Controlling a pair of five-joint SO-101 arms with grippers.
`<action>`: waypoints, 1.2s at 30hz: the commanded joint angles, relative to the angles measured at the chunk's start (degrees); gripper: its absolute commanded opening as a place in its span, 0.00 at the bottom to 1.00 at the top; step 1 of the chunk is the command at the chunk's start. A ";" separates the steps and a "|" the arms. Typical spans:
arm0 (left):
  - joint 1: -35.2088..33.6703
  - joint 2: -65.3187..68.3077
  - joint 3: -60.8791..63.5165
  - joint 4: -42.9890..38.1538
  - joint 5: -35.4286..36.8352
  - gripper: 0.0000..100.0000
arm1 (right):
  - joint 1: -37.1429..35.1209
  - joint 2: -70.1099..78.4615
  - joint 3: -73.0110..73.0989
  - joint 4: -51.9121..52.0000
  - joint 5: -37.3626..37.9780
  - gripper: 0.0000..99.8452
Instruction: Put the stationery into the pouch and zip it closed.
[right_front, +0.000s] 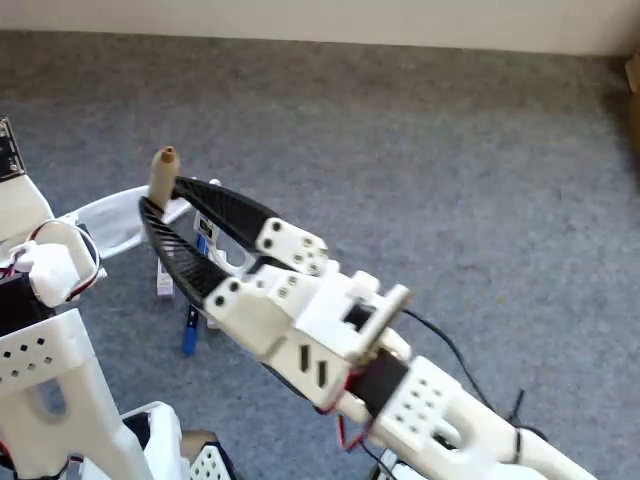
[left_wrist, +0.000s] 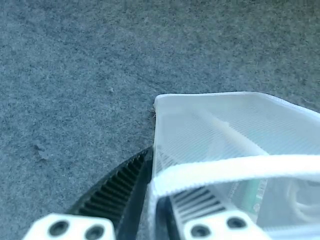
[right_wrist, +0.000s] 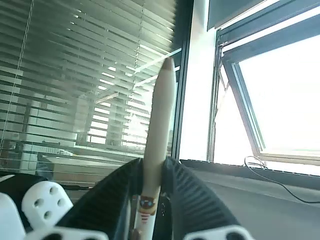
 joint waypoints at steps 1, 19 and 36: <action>-1.01 1.10 0.84 -0.70 0.35 0.01 | -1.54 5.93 -0.57 -7.78 1.32 0.00; -1.01 1.10 0.92 -0.70 0.35 0.01 | -9.89 25.45 1.54 -16.48 17.76 0.00; -1.01 1.10 0.92 -0.70 0.35 0.01 | -4.97 21.85 2.68 -16.75 21.10 0.00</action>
